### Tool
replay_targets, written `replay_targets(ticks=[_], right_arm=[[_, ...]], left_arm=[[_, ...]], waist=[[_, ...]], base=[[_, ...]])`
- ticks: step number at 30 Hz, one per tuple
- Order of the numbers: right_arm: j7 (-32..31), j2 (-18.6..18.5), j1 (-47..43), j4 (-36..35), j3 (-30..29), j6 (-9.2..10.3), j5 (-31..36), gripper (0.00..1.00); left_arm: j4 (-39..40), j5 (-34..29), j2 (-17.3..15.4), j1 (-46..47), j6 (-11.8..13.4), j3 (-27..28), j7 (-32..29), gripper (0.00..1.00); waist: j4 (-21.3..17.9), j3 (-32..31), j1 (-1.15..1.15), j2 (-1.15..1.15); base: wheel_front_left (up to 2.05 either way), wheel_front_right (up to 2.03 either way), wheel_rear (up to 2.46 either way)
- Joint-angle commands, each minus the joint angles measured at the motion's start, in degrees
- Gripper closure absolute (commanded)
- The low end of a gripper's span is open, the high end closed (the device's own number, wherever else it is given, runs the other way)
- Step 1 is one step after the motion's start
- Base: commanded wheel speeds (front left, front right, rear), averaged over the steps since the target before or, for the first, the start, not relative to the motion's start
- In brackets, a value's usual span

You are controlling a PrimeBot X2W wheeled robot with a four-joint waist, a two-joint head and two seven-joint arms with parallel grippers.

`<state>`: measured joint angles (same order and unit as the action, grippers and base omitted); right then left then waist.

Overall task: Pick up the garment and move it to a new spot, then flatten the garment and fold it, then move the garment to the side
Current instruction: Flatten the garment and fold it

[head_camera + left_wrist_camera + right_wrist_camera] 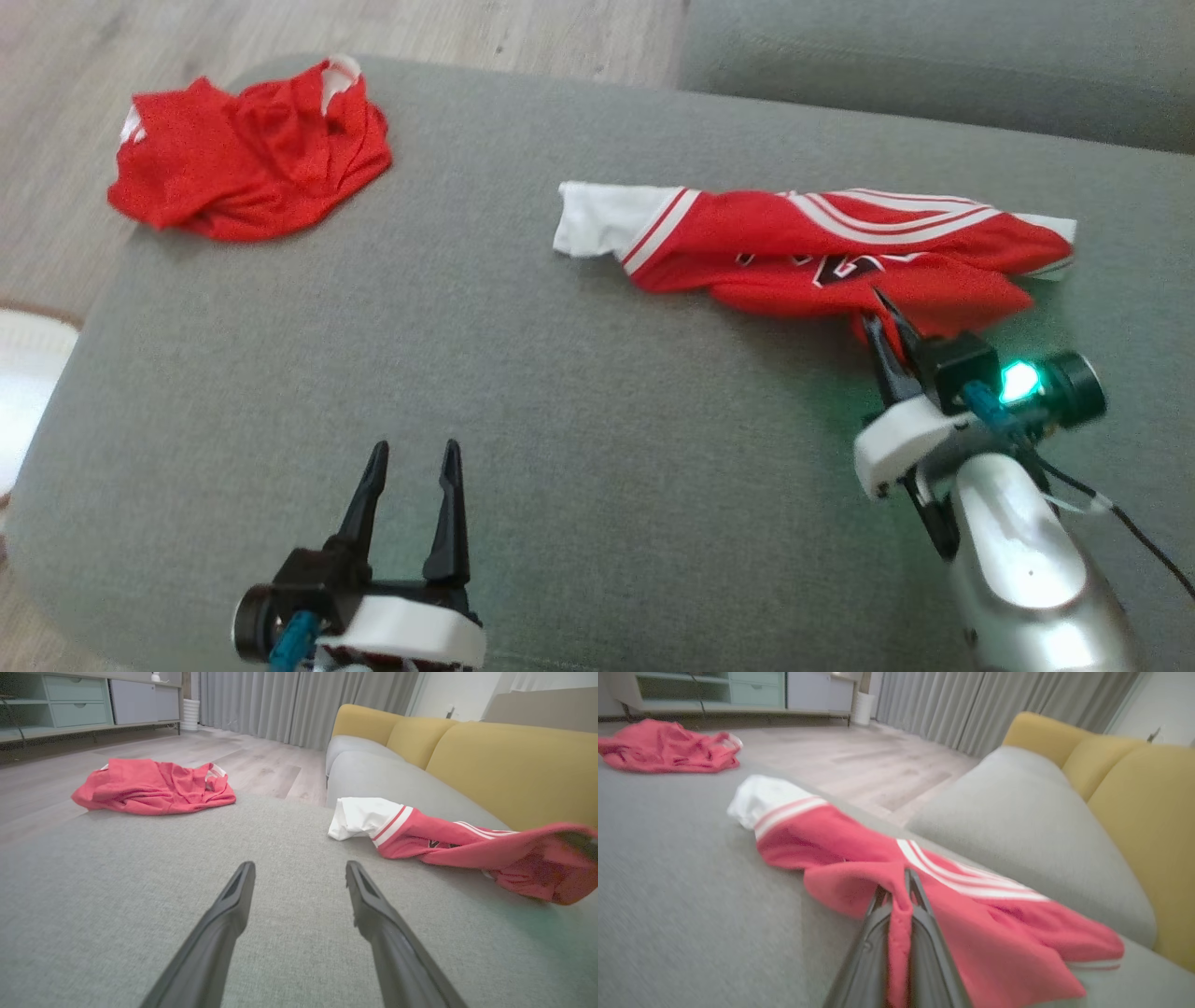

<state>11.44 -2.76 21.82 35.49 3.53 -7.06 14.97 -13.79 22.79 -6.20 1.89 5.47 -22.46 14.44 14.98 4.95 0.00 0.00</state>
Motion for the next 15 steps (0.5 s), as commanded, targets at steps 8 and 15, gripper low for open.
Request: replay_targets(ticks=[8,15], right_arm=[[-3.1,-1.3,-4.3,-21.4,5.5,-0.43,-0.8,1.00],[-13.5,-7.8,-19.1,-36.2,6.6,-0.43,-4.3,1.00]], left_arm=[[1.4,-0.8,-0.5,-1.0,-0.3,2.7,0.6,0.00],[2.0,-0.7,-1.0,-1.8,-0.2,2.6,0.6,0.00]], waist=[[-4.3,-5.0,0.00,0.00],[-5.9,-5.1,0.00,0.00]], base=[[0.00,0.00,0.00],[0.00,0.00,0.00]])
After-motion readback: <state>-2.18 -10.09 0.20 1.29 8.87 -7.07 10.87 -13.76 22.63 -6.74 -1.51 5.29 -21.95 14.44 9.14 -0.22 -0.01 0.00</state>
